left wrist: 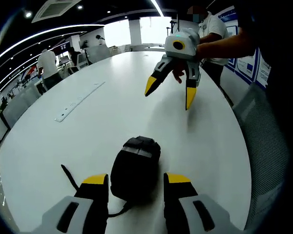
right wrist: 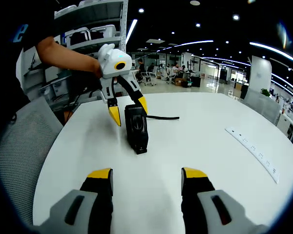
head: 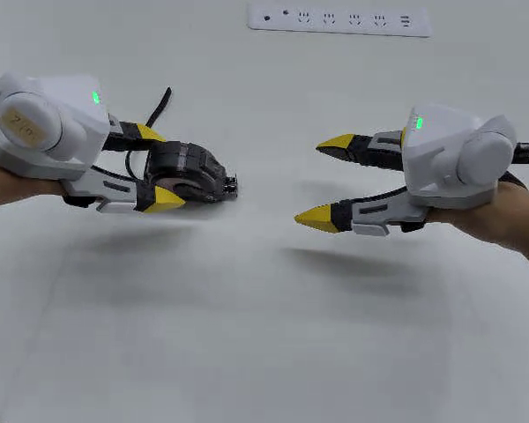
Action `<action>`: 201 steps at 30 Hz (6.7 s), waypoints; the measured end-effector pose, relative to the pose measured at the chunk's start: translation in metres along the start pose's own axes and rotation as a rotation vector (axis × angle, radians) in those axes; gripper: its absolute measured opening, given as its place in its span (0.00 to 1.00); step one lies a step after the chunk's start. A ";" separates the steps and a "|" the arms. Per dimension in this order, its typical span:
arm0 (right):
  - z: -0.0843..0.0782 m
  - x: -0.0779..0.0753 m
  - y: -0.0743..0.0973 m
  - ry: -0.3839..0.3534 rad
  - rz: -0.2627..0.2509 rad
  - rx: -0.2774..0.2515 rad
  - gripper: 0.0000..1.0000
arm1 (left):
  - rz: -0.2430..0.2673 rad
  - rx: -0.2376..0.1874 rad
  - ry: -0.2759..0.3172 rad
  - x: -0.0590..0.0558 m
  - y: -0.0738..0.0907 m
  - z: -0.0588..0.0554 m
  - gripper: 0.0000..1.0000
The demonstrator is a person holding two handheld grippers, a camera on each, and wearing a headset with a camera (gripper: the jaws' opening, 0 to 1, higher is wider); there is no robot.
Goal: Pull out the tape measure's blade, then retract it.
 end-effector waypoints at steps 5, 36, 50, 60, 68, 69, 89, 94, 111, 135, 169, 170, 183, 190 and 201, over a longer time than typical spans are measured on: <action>0.005 0.000 -0.013 0.019 0.024 -0.003 0.53 | -0.013 0.021 -0.029 0.003 -0.002 -0.001 0.36; 0.019 0.003 -0.079 0.089 0.130 0.034 0.30 | -0.052 0.063 -0.048 0.003 -0.005 0.000 0.30; 0.022 0.006 -0.100 0.138 0.167 0.067 0.17 | -0.060 0.058 -0.045 0.004 -0.006 0.000 0.30; 0.020 0.005 -0.102 0.188 0.165 0.078 0.13 | -0.068 0.050 -0.041 0.005 -0.006 -0.001 0.30; 0.022 0.004 -0.102 0.200 0.163 0.080 0.12 | -0.072 0.050 -0.047 0.006 -0.005 -0.002 0.30; 0.022 0.004 -0.102 0.200 0.163 0.081 0.12 | -0.073 0.050 -0.049 0.006 -0.005 -0.002 0.30; 0.021 0.003 -0.099 0.208 0.165 0.093 0.12 | -0.098 0.048 -0.072 0.008 -0.005 -0.004 0.29; 0.019 0.002 -0.096 0.209 0.164 0.094 0.12 | -0.100 0.048 -0.073 0.008 -0.005 -0.004 0.28; 0.014 0.000 -0.084 0.217 0.168 0.102 0.12 | -0.110 0.045 -0.076 0.008 -0.004 -0.006 0.28; 0.005 -0.005 -0.071 0.207 0.174 0.110 0.12 | -0.115 0.046 -0.079 0.009 -0.003 -0.005 0.28; -0.035 -0.023 -0.020 0.179 0.173 0.163 0.12 | -0.125 0.046 -0.082 0.009 -0.004 -0.005 0.28; -0.037 -0.024 -0.018 0.177 0.174 0.165 0.12 | -0.125 0.046 -0.083 0.009 -0.004 -0.005 0.28; -0.049 -0.028 -0.002 0.169 0.168 0.181 0.12 | -0.126 0.047 -0.081 0.008 -0.005 -0.004 0.28; -0.060 -0.032 0.010 0.160 0.162 0.197 0.12 | -0.128 0.049 -0.083 0.007 -0.005 -0.004 0.28; -0.071 -0.038 0.027 0.148 0.154 0.212 0.12 | -0.129 0.053 -0.084 0.007 -0.005 -0.003 0.28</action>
Point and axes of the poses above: the centre of the closed fingertips' face, and the gripper's own axes: y roughly backward along the fingers, x roughly to its left, z roughly out of its top, the point moved 6 cm from there along y, roughly backward along the fingers, and after that the axes turned 7 degrees about x, right-handed, at the moved point
